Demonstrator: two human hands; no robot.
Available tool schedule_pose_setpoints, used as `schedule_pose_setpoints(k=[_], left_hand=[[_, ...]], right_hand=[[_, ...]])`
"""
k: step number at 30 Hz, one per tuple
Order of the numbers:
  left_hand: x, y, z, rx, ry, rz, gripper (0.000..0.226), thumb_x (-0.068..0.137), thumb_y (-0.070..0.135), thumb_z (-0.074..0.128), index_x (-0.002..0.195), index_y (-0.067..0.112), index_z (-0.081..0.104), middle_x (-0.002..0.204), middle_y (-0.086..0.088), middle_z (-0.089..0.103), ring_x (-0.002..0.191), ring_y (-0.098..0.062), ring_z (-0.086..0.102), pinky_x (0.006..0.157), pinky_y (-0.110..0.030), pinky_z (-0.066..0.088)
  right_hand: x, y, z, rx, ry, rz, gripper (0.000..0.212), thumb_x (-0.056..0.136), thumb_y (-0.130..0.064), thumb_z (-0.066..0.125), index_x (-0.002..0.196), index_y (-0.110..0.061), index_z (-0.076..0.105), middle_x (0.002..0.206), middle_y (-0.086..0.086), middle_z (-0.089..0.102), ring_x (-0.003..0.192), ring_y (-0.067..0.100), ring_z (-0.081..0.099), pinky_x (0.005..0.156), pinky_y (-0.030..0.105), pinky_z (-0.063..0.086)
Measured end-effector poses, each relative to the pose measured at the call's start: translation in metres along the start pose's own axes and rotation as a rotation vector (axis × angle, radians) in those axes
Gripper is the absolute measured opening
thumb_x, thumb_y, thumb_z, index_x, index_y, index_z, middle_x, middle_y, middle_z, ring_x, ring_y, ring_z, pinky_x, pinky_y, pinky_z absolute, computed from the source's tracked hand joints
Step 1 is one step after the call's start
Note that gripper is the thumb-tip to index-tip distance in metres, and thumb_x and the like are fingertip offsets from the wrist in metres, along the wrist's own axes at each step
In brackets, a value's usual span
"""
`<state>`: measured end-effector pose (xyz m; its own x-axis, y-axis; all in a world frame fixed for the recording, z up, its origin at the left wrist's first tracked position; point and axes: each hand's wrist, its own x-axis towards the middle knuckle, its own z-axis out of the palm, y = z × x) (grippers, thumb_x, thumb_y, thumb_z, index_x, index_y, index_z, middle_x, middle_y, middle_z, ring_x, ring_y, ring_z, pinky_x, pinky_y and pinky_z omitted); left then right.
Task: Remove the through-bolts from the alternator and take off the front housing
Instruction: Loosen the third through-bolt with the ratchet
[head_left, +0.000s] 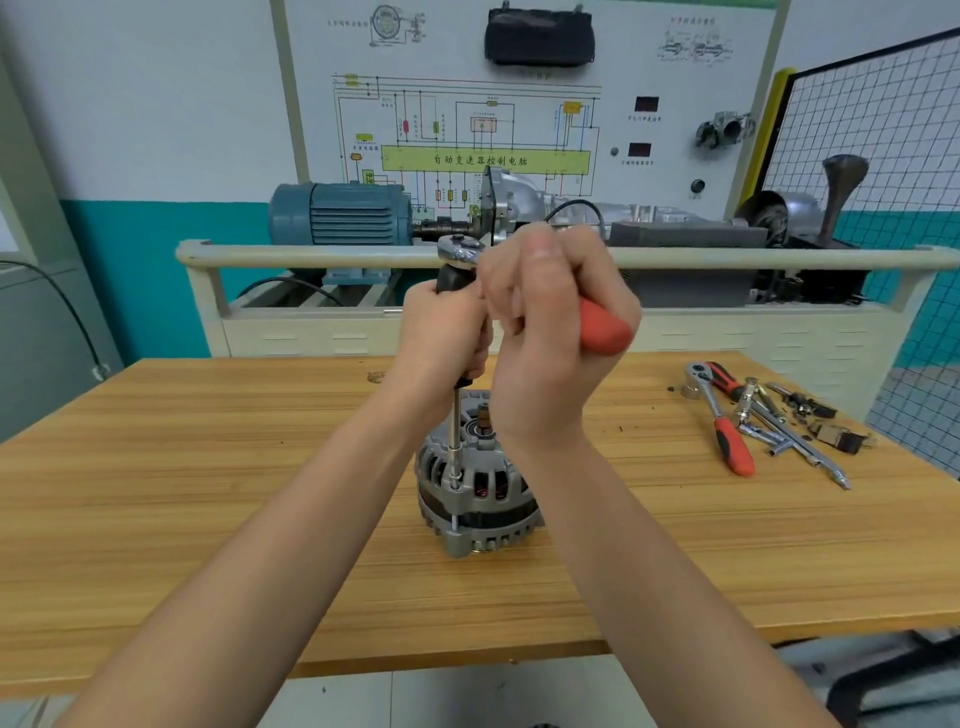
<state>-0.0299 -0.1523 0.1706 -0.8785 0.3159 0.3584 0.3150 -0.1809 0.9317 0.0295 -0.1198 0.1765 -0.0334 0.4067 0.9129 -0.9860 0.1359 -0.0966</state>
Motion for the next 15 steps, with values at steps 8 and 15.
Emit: schedule_pose_setpoints(k=[8,15], left_hand=[[0.006,0.003,-0.025,-0.185,-0.503,-0.097,0.031,0.074,0.016,0.058,0.049,0.019,0.040,0.040,0.006,0.028,0.036,-0.010,0.021,0.048,-0.028,0.015],[0.008,0.003,-0.016,-0.118,-0.378,-0.119,0.052,0.087,0.006,0.050,0.041,0.021,0.032,0.036,0.007,0.021,0.031,-0.009,0.015,0.042,-0.021,0.013]], right_hand=[[0.041,0.017,-0.040,0.796,0.313,0.718,0.043,0.084,-0.013,0.041,0.042,-0.016,0.037,0.036,-0.003,0.026,0.037,0.012,0.026,0.043,0.024,0.027],[0.037,0.018,-0.035,0.704,0.391,0.673,0.048,0.094,-0.011,0.035,0.046,-0.017,0.037,0.039,-0.003,0.026,0.039,0.014,0.027,0.044,0.026,0.033]])
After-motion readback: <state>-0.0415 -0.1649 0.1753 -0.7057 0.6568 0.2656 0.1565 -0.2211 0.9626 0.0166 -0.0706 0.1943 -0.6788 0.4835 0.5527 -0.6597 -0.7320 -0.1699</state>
